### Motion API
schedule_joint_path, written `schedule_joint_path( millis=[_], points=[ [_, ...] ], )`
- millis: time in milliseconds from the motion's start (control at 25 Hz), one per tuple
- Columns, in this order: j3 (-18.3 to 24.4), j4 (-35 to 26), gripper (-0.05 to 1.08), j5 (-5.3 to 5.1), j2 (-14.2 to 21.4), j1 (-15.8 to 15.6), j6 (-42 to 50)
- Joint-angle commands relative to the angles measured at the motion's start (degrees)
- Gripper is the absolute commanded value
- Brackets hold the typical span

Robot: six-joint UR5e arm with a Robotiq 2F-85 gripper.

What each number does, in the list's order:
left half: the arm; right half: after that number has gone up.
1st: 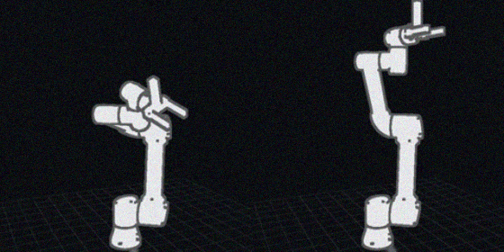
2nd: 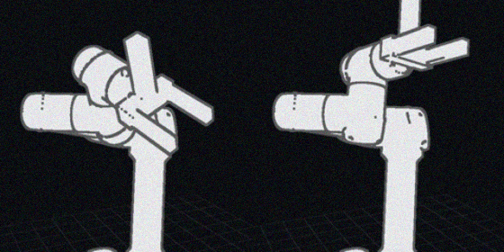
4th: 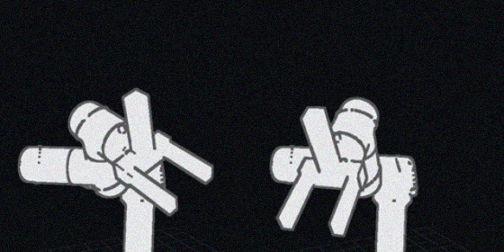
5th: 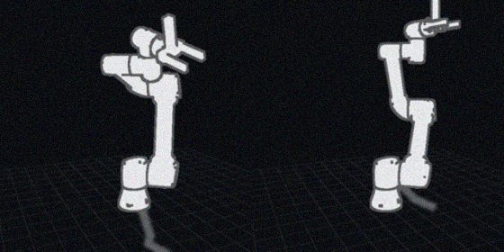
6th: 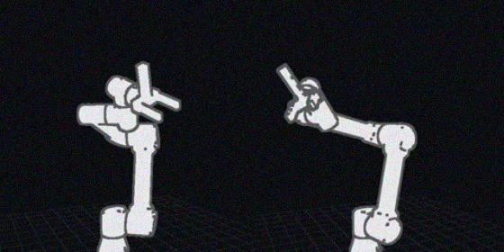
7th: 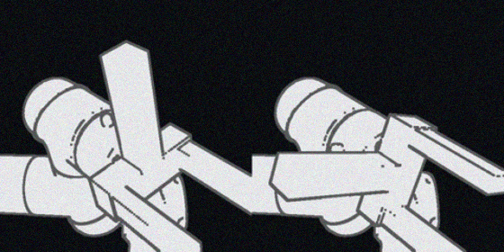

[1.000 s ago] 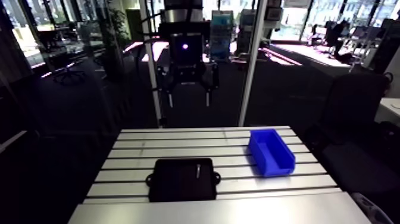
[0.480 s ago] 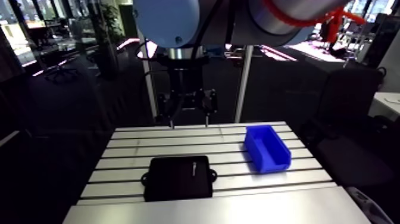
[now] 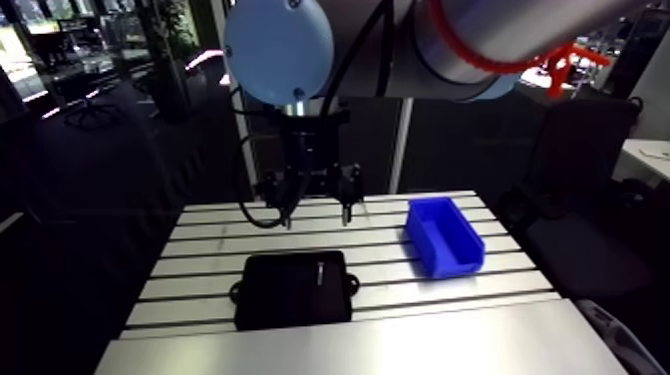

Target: Pick up the M10 bolt from the tray and put it into the blue bin.

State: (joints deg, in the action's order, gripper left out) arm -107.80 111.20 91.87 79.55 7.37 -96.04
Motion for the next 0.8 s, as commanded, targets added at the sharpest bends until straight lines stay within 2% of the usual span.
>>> schedule_joint_path(
  millis=[40,400,560,800],
  points=[
    [-1.9,4.0,0.01,-0.16,-1.9,0.0,0.3],
    [-4.0,8.7,0.02,-0.25,-3.8,-0.2,2.4],
    [-4.2,9.2,0.21,-0.07,-4.9,-0.1,3.8],
    [-5.5,10.6,0.29,-0.33,-5.9,-0.1,3.8]
  ],
)
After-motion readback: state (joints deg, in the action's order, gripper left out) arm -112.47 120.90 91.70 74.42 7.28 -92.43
